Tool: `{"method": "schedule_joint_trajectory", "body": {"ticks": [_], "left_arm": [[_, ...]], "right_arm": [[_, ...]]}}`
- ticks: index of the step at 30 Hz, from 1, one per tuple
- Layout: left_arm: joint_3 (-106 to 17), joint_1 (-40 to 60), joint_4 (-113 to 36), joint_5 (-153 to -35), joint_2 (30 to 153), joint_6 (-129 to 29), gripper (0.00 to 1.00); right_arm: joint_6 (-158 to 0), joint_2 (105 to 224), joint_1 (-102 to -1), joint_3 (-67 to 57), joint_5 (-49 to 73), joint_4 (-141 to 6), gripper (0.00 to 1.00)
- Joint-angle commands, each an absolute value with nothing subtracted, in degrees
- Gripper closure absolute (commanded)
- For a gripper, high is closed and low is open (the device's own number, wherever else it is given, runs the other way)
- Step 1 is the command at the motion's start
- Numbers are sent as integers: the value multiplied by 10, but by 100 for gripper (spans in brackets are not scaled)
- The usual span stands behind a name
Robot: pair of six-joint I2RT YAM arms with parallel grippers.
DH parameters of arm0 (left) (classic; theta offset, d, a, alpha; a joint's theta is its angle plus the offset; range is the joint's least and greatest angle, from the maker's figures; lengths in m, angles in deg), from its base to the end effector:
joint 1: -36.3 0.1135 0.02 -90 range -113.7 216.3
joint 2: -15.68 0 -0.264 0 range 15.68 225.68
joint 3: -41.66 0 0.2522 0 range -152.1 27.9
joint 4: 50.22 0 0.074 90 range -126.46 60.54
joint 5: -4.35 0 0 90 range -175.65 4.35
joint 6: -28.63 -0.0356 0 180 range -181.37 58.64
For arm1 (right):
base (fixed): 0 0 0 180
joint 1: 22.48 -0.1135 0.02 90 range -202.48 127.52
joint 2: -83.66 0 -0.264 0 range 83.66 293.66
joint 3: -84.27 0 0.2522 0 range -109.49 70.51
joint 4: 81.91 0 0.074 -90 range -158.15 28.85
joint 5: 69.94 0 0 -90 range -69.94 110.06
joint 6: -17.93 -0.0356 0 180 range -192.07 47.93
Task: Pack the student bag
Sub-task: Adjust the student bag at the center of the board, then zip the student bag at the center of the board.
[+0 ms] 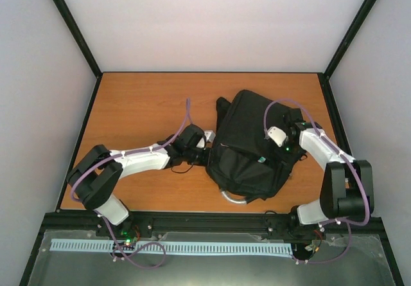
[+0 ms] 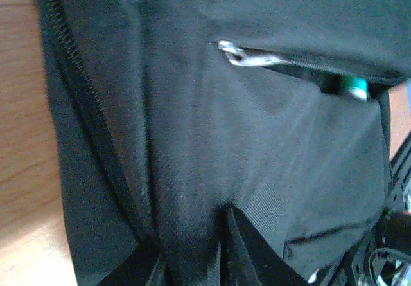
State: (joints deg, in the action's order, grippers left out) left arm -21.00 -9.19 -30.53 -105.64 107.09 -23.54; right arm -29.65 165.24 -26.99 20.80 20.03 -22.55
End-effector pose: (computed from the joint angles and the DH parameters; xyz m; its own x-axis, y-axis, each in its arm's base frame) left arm 0.2149 -0.2359 0.1757 -0.9228 0.1166 -0.3671 0.3332 0.7199 -0.6089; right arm 0.2441 0.0193 0.1893 -0.6653 -0.7291 -0.1605 -0.7146 0.6841 -0.1460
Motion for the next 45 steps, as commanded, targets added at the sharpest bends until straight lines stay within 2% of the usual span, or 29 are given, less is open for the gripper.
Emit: {"method": "schedule_joint_trajectory", "body": {"ticks": [1, 4, 9, 11, 14, 16, 17, 21, 26, 33, 37, 41, 45], "left_arm": [[-179, -144, -345, -1062, 1055, -196, 83], [-156, -176, -365, -1047, 1050, -168, 88], [-125, -204, -366, -1030, 1036, -137, 85], [-114, -204, -346, -1004, 1011, -134, 73], [-114, -204, -304, -967, 964, -136, 45], [-114, -204, -281, -945, 931, -138, 35], [-115, -203, -276, -935, 918, -140, 33], [-117, -182, -286, -927, 893, -138, 33], [-121, -130, -334, -995, 906, -135, 35], [-181, -64, -353, -1040, 958, -135, 28], [-229, -53, -371, -1090, 1032, -135, 32], [-263, -53, -363, -1093, 1085, -120, 41], [-271, -53, -346, -1064, 1112, -84, 41]], "right_arm": [[-316, 1733, -284, 176, 269, -308, 37], [-330, 1781, -284, 134, 300, -324, 39], [-348, 1818, -288, 72, 285, -291, 42], [-353, 1798, -289, 61, 258, -271, 42], [-364, 1755, -291, 44, 247, -235, 41], [-372, 1720, -293, 26, 242, -211, 41], [-376, 1705, -295, 18, 237, -200, 41], [-397, 1654, -328, -7, 194, -159, 41], [-426, 1634, -389, -14, 48, -110, 44], [-461, 1665, -407, 5, -130, -105, 49], [-467, 1696, -412, 2, -167, -102, 51], [-473, 1721, -417, 6, -193, -99, 51], [-478, 1738, -425, 19, -176, -106, 51]]}}
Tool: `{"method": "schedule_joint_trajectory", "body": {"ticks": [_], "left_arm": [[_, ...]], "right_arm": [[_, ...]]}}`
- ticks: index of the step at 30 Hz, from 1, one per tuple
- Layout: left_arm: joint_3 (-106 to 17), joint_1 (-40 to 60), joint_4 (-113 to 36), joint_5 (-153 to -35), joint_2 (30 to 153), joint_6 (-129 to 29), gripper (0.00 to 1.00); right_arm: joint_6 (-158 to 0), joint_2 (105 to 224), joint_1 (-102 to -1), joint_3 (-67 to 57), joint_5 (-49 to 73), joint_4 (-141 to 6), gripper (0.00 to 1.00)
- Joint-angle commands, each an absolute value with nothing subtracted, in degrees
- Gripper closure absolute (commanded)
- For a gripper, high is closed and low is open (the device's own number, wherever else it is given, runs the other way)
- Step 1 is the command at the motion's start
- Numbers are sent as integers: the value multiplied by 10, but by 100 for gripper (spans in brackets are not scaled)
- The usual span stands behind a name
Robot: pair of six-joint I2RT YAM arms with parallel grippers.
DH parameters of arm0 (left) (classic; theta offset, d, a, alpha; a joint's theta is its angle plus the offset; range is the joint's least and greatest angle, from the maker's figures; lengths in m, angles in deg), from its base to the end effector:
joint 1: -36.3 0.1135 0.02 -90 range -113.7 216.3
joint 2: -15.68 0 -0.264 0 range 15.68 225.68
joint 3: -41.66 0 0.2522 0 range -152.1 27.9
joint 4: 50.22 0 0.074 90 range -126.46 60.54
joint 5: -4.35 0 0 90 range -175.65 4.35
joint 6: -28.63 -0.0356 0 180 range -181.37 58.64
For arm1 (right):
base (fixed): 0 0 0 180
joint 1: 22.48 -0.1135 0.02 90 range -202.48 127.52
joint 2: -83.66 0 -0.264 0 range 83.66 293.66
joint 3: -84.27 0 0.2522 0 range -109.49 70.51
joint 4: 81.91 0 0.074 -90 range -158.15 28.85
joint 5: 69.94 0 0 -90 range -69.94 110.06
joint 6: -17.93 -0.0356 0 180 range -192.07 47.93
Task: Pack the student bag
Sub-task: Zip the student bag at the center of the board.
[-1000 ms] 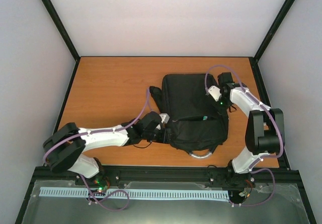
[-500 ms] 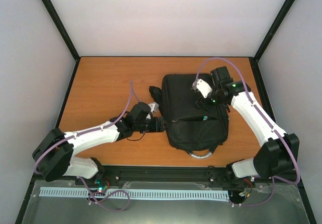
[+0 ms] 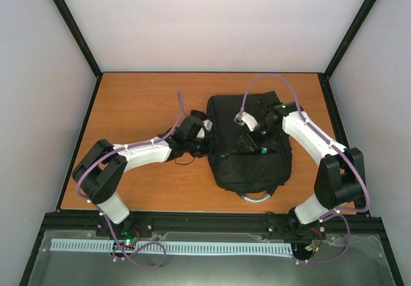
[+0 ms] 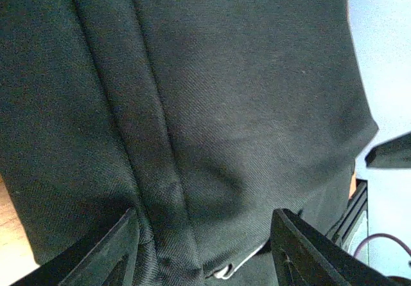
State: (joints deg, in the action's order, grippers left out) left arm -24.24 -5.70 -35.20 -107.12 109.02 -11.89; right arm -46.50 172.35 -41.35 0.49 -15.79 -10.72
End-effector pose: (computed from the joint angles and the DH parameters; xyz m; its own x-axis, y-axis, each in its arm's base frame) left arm 0.2426 -0.2360 0.1885 -0.9519 -0.0949 -0.2915 0.1536 0.6753 -0.7214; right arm 0.2676 0.1135 0.2560 -0.6580 -0.5946 -0.4621 -0.7530 0.5153 0.4091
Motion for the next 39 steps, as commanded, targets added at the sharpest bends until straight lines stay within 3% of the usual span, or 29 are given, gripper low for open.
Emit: {"method": "schedule_joint_trajectory", "body": {"ticks": [1, 4, 14, 18, 23, 30, 36, 39], "left_arm": [[-275, -53, -336, -1058, 1117, -77, 38], [-278, -53, -322, -1045, 1127, -56, 32], [-301, -53, -275, -1033, 1175, -19, 34], [-300, -53, -235, -994, 1148, -9, 29], [-282, -53, -201, -934, 1099, -13, 27], [-281, -53, -317, -1064, 1167, -16, 30], [-279, -54, -401, -1101, 1173, -16, 37], [-277, -58, -448, -1116, 1157, -28, 35]], "right_arm": [[-479, 1741, -426, 23, -173, -108, 51], [-479, 1745, -429, 35, -179, -113, 52], [-476, 1754, -450, 49, -175, -126, 55], [-474, 1754, -463, 60, -164, -134, 58], [-475, 1767, -471, 72, -136, -146, 70], [-477, 1794, -484, 74, -102, -152, 82], [-485, 1819, -493, 80, -43, -160, 93], [-489, 1831, -494, 80, -16, -163, 95]]}}
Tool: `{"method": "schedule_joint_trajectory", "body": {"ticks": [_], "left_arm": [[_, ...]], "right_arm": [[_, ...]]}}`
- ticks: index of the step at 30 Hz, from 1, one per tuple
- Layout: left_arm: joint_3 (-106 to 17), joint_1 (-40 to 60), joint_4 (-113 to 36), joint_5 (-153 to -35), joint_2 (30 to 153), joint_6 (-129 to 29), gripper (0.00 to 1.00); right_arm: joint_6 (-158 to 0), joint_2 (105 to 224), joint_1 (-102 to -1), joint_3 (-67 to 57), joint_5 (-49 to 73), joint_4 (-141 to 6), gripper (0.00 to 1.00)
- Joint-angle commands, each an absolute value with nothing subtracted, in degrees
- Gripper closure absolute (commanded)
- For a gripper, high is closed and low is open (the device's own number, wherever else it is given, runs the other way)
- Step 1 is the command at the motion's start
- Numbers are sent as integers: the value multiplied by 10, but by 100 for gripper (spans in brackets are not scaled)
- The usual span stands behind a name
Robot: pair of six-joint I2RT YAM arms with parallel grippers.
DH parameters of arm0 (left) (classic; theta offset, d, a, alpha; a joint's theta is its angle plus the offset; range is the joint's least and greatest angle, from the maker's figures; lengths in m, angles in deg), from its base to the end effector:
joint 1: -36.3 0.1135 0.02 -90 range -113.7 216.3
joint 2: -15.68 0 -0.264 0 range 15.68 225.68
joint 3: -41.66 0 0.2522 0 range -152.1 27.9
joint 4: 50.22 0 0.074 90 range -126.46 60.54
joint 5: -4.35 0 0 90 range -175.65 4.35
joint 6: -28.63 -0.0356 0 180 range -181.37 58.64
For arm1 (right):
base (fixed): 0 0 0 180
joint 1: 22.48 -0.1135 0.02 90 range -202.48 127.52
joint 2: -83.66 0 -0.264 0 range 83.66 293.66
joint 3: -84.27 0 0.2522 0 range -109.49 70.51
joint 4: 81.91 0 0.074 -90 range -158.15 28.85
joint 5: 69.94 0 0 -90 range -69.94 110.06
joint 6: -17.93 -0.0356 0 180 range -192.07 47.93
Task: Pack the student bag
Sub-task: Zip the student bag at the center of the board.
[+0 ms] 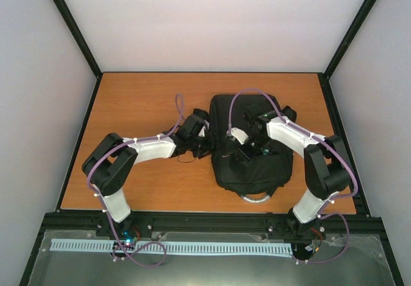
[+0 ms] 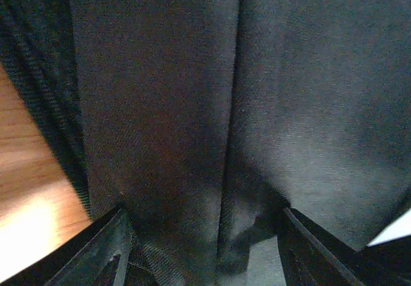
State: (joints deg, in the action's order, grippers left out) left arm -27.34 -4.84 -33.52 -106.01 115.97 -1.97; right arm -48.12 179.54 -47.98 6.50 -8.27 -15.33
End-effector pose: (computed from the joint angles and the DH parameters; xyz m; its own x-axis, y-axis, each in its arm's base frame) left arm 0.2589 -0.2426 0.1625 -0.9667 -0.2270 -0.1182 -0.0784 0.7022 -0.7077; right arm 0.2603 0.1429 0.1928 -0.6514 -0.7066 -0.2764 -0.7474 0.5348 0.3943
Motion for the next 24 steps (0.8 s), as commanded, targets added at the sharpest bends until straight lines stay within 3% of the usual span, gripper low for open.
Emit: {"method": "schedule_joint_trajectory", "body": {"ticks": [1, 6, 8, 11, 14, 16, 17, 20, 24], "left_arm": [[-281, -62, -450, -1120, 1154, -36, 33], [-309, -78, -421, -1135, 1168, -53, 30], [-319, -85, -400, -1135, 1176, -53, 34], [-319, -92, -395, -1132, 1176, -55, 51], [-305, -94, -403, -1123, 1158, -50, 75], [-294, -94, -411, -1114, 1142, -49, 83], [-287, -94, -417, -1110, 1132, -49, 87], [-260, -94, -462, -1101, 1103, -44, 97], [-237, -98, -521, -1099, 1073, -49, 99]], "right_arm": [[-491, 1833, -493, 79, -11, -163, 95], [-500, 1838, -494, 71, 18, -168, 96], [-503, 1838, -494, 67, 32, -170, 97], [-502, 1836, -494, 65, 30, -168, 97], [-500, 1828, -493, 64, 31, -164, 96], [-496, 1809, -493, 64, 28, -157, 96], [-494, 1796, -493, 63, 20, -152, 94], [-487, 1757, -493, 57, -35, -132, 75], [-490, 1733, -493, 47, -114, -122, 61]]}}
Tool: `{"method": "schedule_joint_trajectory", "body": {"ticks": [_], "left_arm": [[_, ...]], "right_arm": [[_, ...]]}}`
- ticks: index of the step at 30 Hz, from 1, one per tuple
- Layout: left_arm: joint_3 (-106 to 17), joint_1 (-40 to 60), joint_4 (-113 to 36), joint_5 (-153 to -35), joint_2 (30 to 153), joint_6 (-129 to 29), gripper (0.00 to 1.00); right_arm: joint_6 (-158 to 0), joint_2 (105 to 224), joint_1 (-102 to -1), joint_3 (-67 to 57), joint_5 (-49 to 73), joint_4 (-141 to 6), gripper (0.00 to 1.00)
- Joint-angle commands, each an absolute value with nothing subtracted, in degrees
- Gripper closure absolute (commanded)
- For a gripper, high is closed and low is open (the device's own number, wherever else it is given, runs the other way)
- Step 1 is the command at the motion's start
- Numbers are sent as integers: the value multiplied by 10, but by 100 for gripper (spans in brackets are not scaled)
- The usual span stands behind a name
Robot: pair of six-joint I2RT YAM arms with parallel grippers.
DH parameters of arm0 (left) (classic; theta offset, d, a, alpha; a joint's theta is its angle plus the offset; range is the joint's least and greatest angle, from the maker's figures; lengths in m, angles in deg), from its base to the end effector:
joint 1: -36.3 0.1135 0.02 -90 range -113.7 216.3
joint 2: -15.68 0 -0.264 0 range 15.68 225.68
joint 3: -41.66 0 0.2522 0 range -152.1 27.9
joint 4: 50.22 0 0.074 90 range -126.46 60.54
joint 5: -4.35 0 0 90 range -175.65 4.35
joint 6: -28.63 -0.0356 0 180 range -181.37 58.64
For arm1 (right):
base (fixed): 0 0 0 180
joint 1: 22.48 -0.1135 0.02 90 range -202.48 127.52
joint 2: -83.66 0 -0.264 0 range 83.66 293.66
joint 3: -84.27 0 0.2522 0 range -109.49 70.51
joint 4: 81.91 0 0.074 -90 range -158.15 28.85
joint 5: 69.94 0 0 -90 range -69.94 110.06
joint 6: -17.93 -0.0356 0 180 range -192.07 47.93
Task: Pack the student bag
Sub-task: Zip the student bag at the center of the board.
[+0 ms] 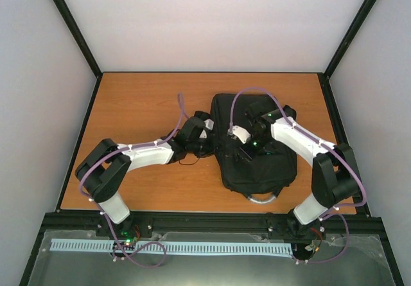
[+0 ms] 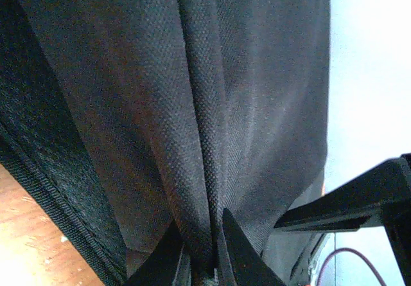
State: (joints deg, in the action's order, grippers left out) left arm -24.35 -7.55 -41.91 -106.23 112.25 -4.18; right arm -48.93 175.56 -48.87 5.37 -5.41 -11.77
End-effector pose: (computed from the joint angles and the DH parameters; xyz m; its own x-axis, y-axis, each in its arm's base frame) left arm 0.2444 -0.2521 0.1802 -0.9562 -0.1725 -0.2365 0.0780 0.6285 -0.7739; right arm 0.2504 0.1414 0.2152 -0.6420 -0.7146 -0.2776 -0.7608 0.5492 0.3457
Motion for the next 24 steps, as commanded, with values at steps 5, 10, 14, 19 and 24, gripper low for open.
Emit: {"method": "schedule_joint_trajectory", "body": {"ticks": [5, 10, 14, 19, 24], "left_arm": [[-233, -112, -545, -1086, 1054, -61, 99], [-234, -121, -546, -1073, 1050, -63, 99], [-235, -127, -548, -1069, 1055, -65, 99], [-233, -129, -548, -1065, 1061, -66, 99], [-231, -129, -543, -1057, 1062, -70, 99]], "right_arm": [[-499, 1771, -493, 28, -144, -113, 54], [-501, 1799, -492, 19, -194, -106, 51], [-500, 1806, -491, 7, -231, -102, 51], [-499, 1814, -477, -11, -283, -99, 50], [-482, 1813, -464, -16, -335, -84, 53]]}}
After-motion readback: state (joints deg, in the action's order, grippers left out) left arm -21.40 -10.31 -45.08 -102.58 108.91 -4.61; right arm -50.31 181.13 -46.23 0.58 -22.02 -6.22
